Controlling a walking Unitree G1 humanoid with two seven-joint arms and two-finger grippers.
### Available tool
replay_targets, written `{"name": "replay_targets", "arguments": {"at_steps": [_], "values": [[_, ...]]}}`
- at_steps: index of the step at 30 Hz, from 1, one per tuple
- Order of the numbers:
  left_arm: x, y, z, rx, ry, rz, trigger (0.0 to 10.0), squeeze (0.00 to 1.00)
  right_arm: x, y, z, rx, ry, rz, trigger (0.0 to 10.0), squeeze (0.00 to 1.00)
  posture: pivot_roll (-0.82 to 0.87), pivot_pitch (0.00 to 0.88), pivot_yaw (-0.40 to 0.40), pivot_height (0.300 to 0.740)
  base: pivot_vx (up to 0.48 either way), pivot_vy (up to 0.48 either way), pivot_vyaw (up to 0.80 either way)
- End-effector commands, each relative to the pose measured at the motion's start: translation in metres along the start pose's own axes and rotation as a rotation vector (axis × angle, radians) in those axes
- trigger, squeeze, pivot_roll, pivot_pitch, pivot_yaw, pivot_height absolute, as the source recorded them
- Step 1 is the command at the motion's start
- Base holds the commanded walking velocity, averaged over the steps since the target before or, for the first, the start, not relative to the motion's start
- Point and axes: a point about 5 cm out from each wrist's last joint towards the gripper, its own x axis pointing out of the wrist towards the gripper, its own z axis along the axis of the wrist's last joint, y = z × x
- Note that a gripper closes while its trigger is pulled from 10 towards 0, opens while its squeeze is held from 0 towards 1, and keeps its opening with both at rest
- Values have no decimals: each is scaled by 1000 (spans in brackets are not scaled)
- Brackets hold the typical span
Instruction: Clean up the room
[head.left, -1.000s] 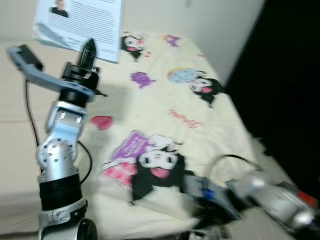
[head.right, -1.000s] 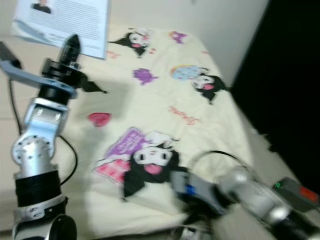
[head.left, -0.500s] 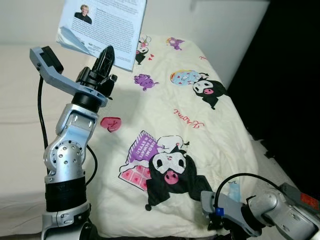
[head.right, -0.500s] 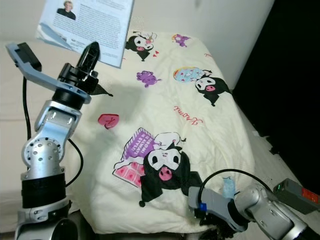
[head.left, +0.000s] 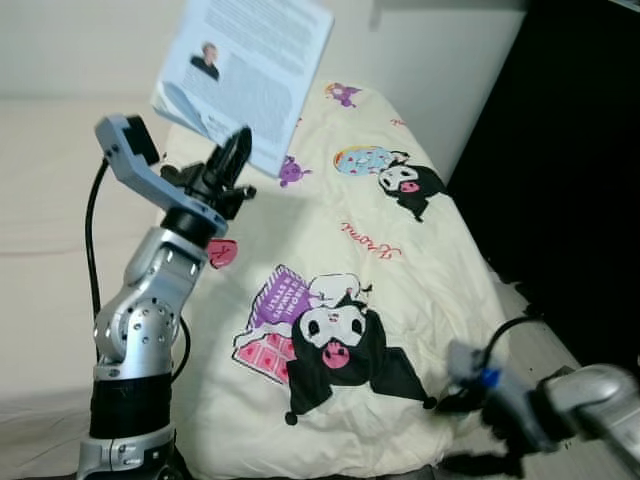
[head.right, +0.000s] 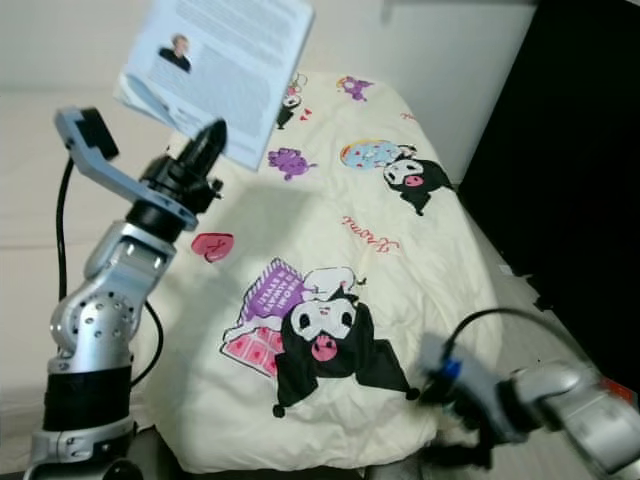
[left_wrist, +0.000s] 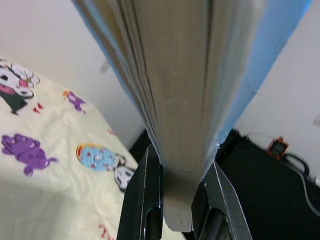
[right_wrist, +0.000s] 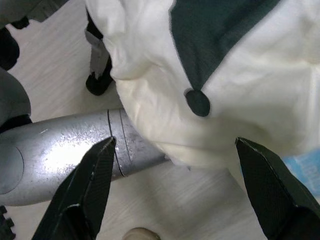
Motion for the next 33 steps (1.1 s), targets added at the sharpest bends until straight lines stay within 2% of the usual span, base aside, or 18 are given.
{"name": "replay_targets", "arguments": {"at_steps": [1, 4, 5, 6, 8, 9, 10, 11, 12, 13, 14, 15, 19, 22, 27, 29, 30, 33], "values": [[0, -4, 2, 34, -13, -36, 10000, 0, -12, 1, -6, 38, -5, -19, 10000, 1000, -99, 58, -57, 342, 0, 0, 0], [0, -4, 1, 37, -7, -38, 10000, 0, -22, -2, -14, 56, 32, -77, 10000, 1000, -102, 59, -54, 342, 0, 0, 0], [0, -5, -1, 38, -2, -42, 10000, 0, -33, -12, -25, 72, 82, -181, 10000, 1000, -108, 59, -52, 342, 0, 0, 0], [0, -5, -1, 38, -2, -42, 10000, 0, -33, -12, -25, 72, 82, -181, 10000, 1000, -108, 59, -52, 342, 0, 0, 0], [1, -7, -3, 35, 0, -53, 10000, 0, -53, -44, -38, 97, 102, -520, 10000, 1000, -111, 60, -54, 342, 0, 0, 0], [1, -7, -3, 35, 0, -53, 10000, 0, -53, -44, -38, 97, 102, -520, 10000, 1000, -111, 60, -54, 342, 0, 0, 0], [1, -8, -4, 37, -1, -60, 10000, 0, -72, -74, -51, 277, 1, -888, 10000, 965, -113, 62, -51, 342, 0, 0, 0], [1, -8, -4, 37, -1, -60, 10000, 0, -72, -74, -51, 277, 1, -888, 10000, 965, -113, 62, -51, 342, 0, 0, 0], [1, -8, -4, 38, -1, -61, 10000, 0, -76, -80, -57, 356, -26, -983, 10000, 965, -113, 62, -51, 342, 0, 0, 0], [1, -8, -5, 49, 6, -60, 10000, 0, -75, -84, -66, 436, -70, -1062, 10000, 133, -108, 66, -51, 342, 0, 0, 0], [0, -7, -6, 56, 11, -59, 10000, 0, -73, -85, -71, 477, -95, -1099, 10000, 133, -108, 66, -51, 342, 0, 0, 0], [-2, -6, -8, 65, 19, -53, 10000, 0, -69, -85, -75, 534, -165, -1130, 10000, 0, -107, 66, -51, 342, 0, 0, 0], [-5, -2, -9, 76, 29, -36, 10000, 0, -60, -84, -79, 618, -266, -1161, 10000, 0, -103, 69, -50, 342, 0, 0, 0], [-12, 7, -11, 95, 46, 4, 10000, 0, -29, -81, -78, 733, -450, -1116, 10000, 0, -89, 76, -51, 342, 0, 0, 0], [-14, 7, -11, 102, 49, 8, 10000, 0, -10, -81, -71, 749, -524, -1045, 10000, 0, -86, 76, -51, 342, 0, 0, 0], [-15, 7, -13, 115, 58, 9, 10000, 0, 11, -83, -68, 722, -536, -1007, 10000, 0, -82, 78, -47, 342, 0, 0, 0], [-15, 7, -13, 115, 58, 9, 10000, 0, 11, -83, -68, 722, -536, -1007, 10000, 0, -82, 78, -47, 342, 0, 0, 0], [-18, 8, -14, 129, 68, 14, 10000, 0, 34, -86, -64, 724, -525, -1003, 10000, 0, -67, 85, -45, 342, 0, 0, 0]]}}
